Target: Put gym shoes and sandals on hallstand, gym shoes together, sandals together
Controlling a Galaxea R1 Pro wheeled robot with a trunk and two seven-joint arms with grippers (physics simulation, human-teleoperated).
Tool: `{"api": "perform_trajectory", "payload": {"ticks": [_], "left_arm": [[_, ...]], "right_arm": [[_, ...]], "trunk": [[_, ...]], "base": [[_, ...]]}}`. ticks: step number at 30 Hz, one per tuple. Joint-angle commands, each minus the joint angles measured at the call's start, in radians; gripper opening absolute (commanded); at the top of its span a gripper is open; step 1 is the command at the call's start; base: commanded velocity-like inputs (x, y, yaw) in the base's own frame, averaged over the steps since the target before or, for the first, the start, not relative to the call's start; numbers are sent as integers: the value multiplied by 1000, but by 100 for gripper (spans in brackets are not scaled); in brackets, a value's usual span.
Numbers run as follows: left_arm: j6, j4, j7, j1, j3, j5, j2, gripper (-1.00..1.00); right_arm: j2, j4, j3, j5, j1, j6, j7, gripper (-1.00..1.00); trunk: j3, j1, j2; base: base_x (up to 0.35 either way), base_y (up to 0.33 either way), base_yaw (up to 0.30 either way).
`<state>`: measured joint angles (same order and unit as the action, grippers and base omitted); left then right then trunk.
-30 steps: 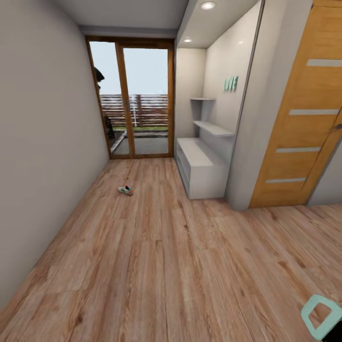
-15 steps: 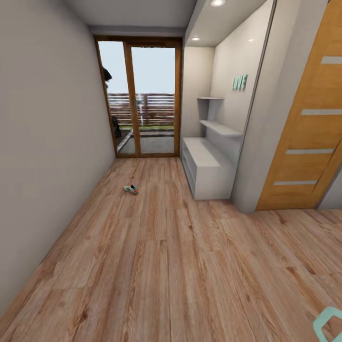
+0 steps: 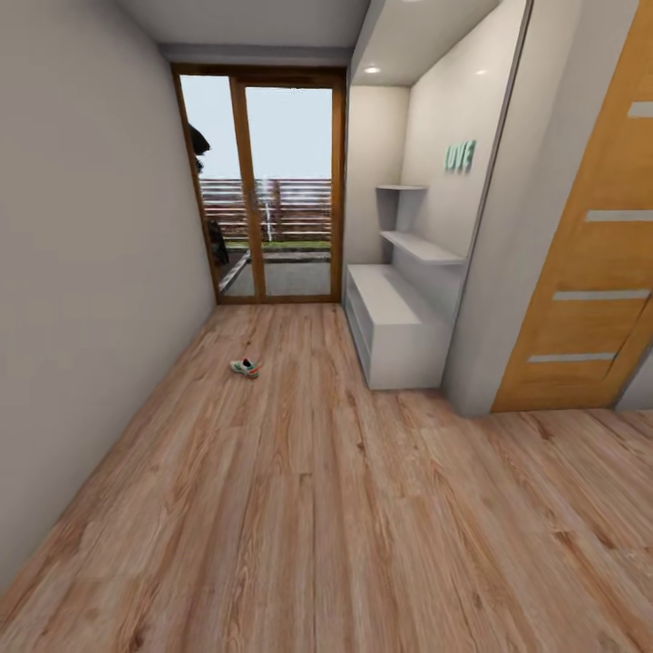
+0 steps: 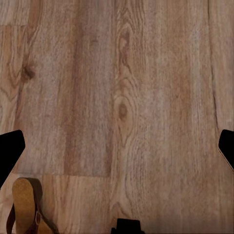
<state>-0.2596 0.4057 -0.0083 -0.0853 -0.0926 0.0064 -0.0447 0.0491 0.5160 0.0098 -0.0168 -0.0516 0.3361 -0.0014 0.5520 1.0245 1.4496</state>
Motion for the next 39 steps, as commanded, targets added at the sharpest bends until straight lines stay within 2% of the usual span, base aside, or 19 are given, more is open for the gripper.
{"api": "perform_trajectory", "payload": {"ticks": [1, 9, 31, 39], "left_arm": [[-3, -1, -1, -1, -2, 1, 0, 100], [-4, -1, -1, -1, -3, 2, 0, 100], [-4, -2, -1, -1, -3, -1, 0, 100], [-4, -2, -1, -1, -2, -1, 0, 100]], "right_arm": [[0, -1, 1, -2, -1, 3, 0, 100], [1, -1, 1, -2, -1, 3, 0, 100], [1, -1, 1, -2, 0, 3, 0, 100], [0, -1, 1, -2, 0, 3, 0, 100]], "trunk": [[1, 1, 0], [2, 1, 0], [23, 1, 0], [25, 1, 0]], "base": [[334, -8, 0], [336, -3, 11], [338, 0, 179], [338, 0, 48]]}}
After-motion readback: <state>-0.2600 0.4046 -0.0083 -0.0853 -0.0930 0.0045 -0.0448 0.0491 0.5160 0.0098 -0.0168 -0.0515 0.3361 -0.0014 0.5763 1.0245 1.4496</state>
